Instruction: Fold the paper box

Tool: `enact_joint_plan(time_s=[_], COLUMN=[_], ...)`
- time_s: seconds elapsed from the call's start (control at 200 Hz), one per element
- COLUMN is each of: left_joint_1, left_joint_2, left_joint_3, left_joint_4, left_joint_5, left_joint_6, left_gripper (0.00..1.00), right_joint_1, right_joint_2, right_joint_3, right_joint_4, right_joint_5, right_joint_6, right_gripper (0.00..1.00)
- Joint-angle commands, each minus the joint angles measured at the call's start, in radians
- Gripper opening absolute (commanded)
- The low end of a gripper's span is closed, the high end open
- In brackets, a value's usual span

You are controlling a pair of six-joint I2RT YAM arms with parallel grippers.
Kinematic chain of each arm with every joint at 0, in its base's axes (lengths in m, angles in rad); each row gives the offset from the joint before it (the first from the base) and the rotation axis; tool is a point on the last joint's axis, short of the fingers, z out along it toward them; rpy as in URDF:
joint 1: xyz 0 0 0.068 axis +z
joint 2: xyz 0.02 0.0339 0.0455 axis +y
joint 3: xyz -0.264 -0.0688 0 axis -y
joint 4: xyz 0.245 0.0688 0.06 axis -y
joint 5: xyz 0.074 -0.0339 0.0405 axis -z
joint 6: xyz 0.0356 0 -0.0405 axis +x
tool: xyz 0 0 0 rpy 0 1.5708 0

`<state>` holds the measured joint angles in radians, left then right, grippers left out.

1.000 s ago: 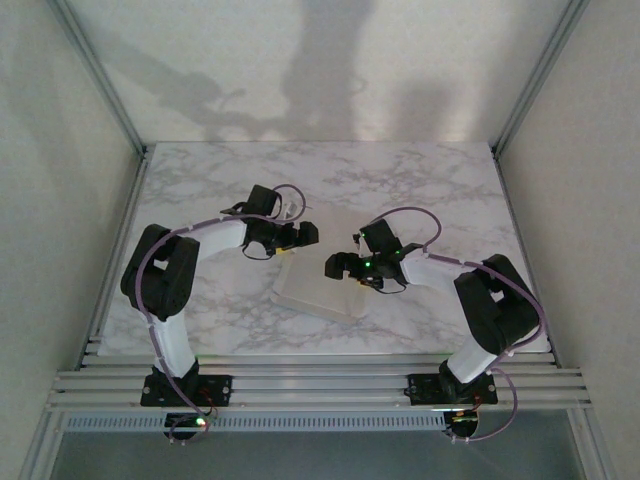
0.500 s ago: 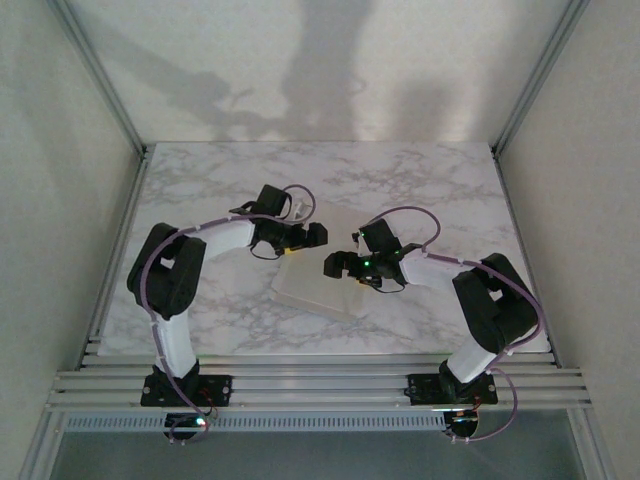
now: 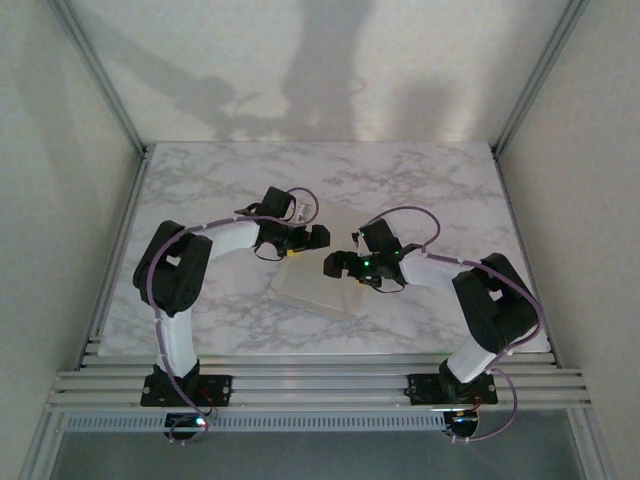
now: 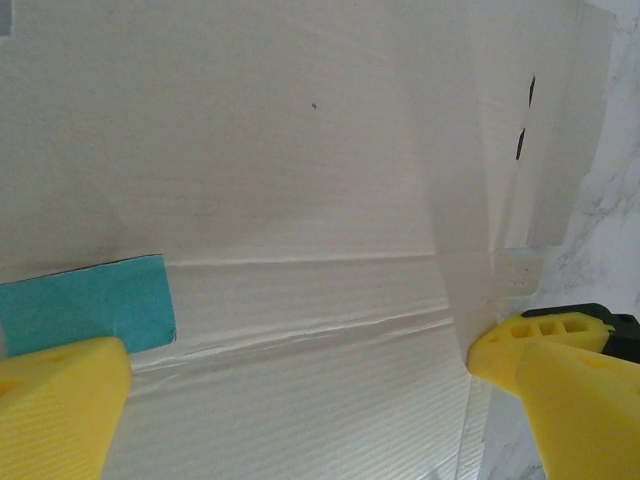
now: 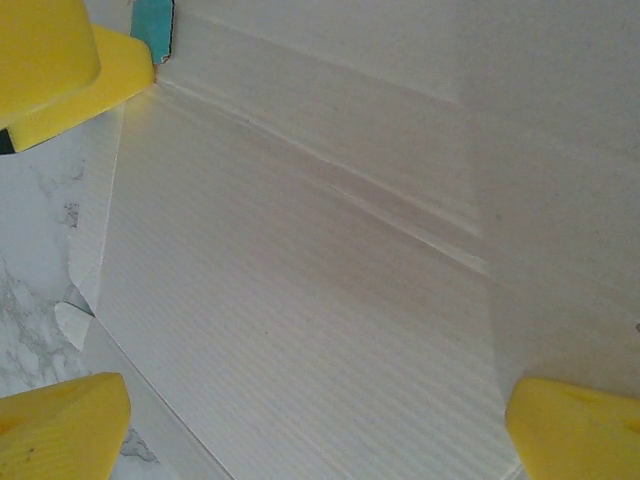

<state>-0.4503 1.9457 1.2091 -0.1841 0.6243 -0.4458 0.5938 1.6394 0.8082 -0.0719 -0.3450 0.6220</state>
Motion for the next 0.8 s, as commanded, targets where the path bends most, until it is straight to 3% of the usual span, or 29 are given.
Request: enact_joint_plan(time_s=[0.0, 0.42, 0.796], left_joint_1=[-0.005, 0.07, 0.078], left_joint_2=[-0.044, -0.107, -0.044], left_joint_3=[0.004, 0.057, 0.057], left_joint_4=[0.02, -0.025, -0.033], left_joint_5=[-0.032, -0.123, -0.105], left_joint_6=[-0.026, 0.026, 0.021], left_gripper=[0.99, 0.99, 0.99], right_joint_1=[0.008, 0.009, 0.008], right_joint_2=[0.065, 0.03, 0.022], right_joint_3=[-0.051, -0.052, -0.055], right_joint_4=[-0.1, -0.109, -0.117], right_joint_5=[0.038, 0.047, 0.057], right_joint_6=[-0.011, -0.032, -0.034], right_gripper=[0.99, 0.99, 0.99])
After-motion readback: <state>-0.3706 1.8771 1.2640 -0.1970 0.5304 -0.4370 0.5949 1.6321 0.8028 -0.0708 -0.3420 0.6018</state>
